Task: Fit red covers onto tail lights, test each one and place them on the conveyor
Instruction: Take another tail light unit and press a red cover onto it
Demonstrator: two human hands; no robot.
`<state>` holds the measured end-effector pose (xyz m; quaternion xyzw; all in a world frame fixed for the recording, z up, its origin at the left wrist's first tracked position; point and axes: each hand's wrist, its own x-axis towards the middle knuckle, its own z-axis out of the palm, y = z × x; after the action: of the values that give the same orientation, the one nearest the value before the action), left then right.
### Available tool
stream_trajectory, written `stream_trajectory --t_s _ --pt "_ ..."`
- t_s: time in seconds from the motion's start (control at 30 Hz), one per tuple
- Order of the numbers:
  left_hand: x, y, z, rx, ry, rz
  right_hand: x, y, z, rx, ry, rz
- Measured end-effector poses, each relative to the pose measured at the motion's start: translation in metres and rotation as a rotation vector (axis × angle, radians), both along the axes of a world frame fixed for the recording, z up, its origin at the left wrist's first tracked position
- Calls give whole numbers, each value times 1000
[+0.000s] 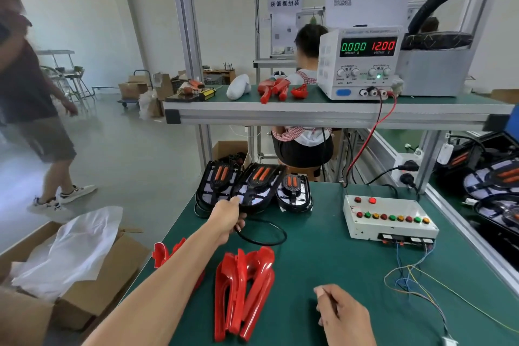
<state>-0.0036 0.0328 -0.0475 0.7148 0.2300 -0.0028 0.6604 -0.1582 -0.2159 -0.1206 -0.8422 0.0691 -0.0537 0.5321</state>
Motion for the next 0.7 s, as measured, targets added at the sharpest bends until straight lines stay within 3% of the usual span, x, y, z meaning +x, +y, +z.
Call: stream_trajectory --t_s 0.13,0.23,0.3,0.4,0.47,0.7 --pt "-12 -8 25 -123 -56 -84 -1 0 -1 -18 8 -5" --pt "-23 -17 45 -142 -111 -176 1 -1 2 106 34 -21" --pt "-32 -24 54 -140 -134 -232 5 -2 11 314 83 -44" --pt "-47 -36 59 -148 -169 -314 17 -6 31 804 276 -50" --pt "-58 -45 57 -82 -198 -382 21 -11 41 945 306 -11" --pt "-94 -59 45 396 -259 -660 26 -41 57 982 136 -24"
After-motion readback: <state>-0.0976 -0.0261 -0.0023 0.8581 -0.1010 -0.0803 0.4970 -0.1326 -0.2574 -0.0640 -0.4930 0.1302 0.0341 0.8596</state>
